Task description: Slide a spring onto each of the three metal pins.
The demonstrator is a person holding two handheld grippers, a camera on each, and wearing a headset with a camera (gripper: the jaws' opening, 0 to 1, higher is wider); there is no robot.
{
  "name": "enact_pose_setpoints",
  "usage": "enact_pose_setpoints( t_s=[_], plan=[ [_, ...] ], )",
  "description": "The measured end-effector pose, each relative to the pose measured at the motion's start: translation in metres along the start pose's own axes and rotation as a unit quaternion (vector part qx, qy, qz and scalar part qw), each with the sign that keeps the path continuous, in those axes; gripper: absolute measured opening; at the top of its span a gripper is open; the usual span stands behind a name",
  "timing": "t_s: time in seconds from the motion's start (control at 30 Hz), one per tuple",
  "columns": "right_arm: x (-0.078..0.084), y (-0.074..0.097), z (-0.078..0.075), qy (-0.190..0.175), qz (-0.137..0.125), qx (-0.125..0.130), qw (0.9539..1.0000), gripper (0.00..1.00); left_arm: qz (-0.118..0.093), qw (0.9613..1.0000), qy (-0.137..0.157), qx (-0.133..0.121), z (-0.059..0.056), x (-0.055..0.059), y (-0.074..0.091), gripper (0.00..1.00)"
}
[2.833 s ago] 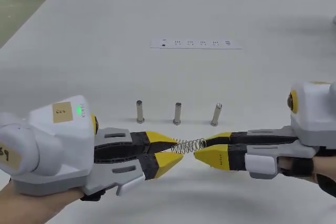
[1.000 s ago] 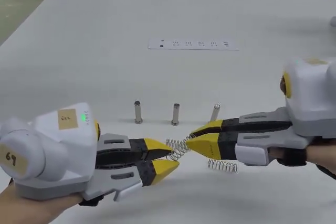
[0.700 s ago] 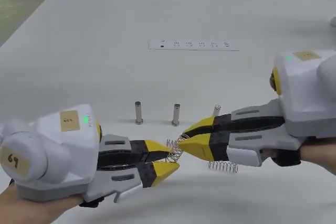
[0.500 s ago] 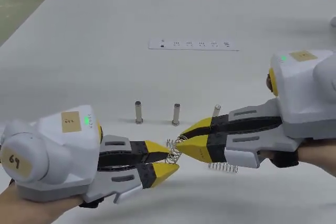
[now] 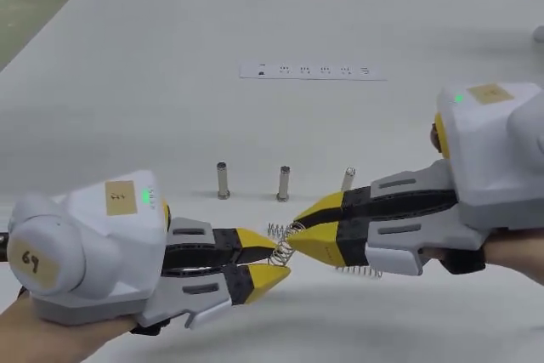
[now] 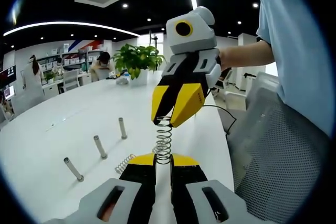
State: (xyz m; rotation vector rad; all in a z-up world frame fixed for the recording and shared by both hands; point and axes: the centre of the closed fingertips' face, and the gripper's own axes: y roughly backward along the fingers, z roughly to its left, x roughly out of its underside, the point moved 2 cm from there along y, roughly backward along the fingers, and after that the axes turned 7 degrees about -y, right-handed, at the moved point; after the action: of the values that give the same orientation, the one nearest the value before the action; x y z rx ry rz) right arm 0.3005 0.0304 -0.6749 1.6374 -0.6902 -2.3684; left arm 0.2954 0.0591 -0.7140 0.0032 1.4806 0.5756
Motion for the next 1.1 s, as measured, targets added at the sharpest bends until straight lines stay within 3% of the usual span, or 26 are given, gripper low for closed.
enact_pose_setpoints(
  t_s=[0.23, 0.47, 0.5, 0.77, 1.1],
  plan=[
    [0.002, 0.001, 0.002, 0.02, 0.015, 0.0, 0.9997, 0.17, 0.004, 1.0, 0.0, 0.006, -0.001, 0.001, 0.0, 0.02],
    [0.006, 0.006, 0.002, 0.09, 0.076, -0.007, 0.9931, 0.2, 0.02, 0.9993, -0.021, 0.022, -0.005, 0.005, -0.001, 0.02],
    [0.008, 0.007, 0.003, 0.111, 0.096, -0.011, 0.9891, 0.2, 0.023, 0.9992, -0.023, 0.026, -0.005, 0.006, -0.001, 0.02],
    [0.018, 0.002, 0.008, 0.183, 0.166, -0.032, 0.9686, 0.18, 0.047, 0.9967, -0.047, 0.047, -0.01, 0.012, -0.005, 0.02],
    [0.029, -0.009, 0.01, 0.212, 0.202, -0.049, 0.9549, 0.16, 0.061, 0.9941, -0.062, 0.064, -0.016, 0.015, -0.006, 0.02]
  ],
)
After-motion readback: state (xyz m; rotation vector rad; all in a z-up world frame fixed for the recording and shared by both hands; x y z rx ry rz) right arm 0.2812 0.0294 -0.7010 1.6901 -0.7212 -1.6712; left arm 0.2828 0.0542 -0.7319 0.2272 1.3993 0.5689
